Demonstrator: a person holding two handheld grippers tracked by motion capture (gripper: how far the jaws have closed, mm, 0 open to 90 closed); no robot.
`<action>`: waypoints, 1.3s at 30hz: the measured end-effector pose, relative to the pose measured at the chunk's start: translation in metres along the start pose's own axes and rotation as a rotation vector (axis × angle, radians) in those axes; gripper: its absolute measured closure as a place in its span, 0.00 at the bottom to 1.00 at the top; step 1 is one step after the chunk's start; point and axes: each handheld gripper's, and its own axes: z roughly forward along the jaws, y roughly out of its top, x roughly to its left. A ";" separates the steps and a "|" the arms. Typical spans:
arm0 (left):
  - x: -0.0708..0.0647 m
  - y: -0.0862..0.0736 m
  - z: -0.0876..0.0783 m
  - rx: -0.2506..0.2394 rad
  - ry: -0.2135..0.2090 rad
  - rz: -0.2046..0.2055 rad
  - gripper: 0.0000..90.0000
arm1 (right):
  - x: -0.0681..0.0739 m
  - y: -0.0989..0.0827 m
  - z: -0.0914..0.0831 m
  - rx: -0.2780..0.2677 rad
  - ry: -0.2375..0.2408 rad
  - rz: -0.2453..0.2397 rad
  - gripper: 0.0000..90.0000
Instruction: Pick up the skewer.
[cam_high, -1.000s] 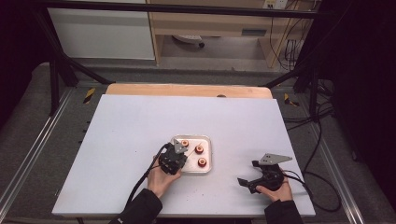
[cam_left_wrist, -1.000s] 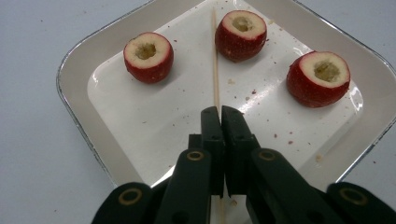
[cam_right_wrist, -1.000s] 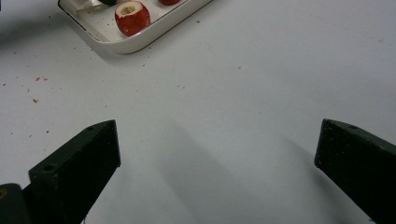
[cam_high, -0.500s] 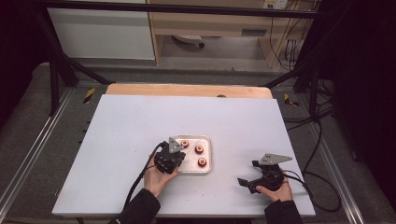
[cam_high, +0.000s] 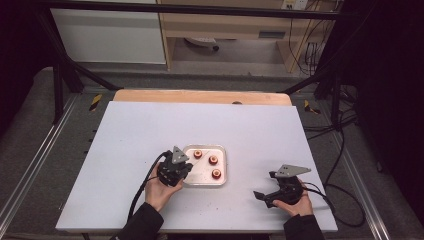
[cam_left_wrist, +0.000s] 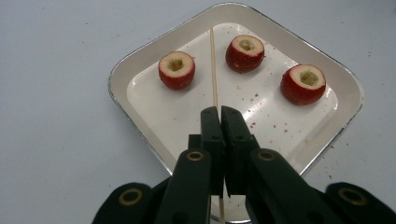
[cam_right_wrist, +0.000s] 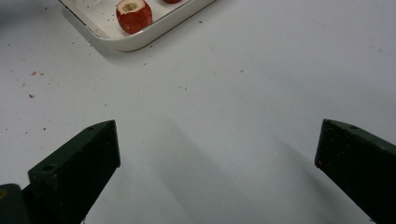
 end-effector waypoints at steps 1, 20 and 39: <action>0.000 0.000 -0.001 0.000 -0.007 0.002 0.99 | 0.001 0.001 0.000 0.003 -0.002 -0.004 0.01; -0.010 0.007 -0.013 0.010 -0.093 0.077 0.99 | 0.025 0.023 0.006 0.047 -0.074 -0.191 0.02; -0.036 0.024 -0.007 0.028 -0.169 0.148 0.99 | 0.051 0.039 0.012 0.107 -0.135 -0.435 0.05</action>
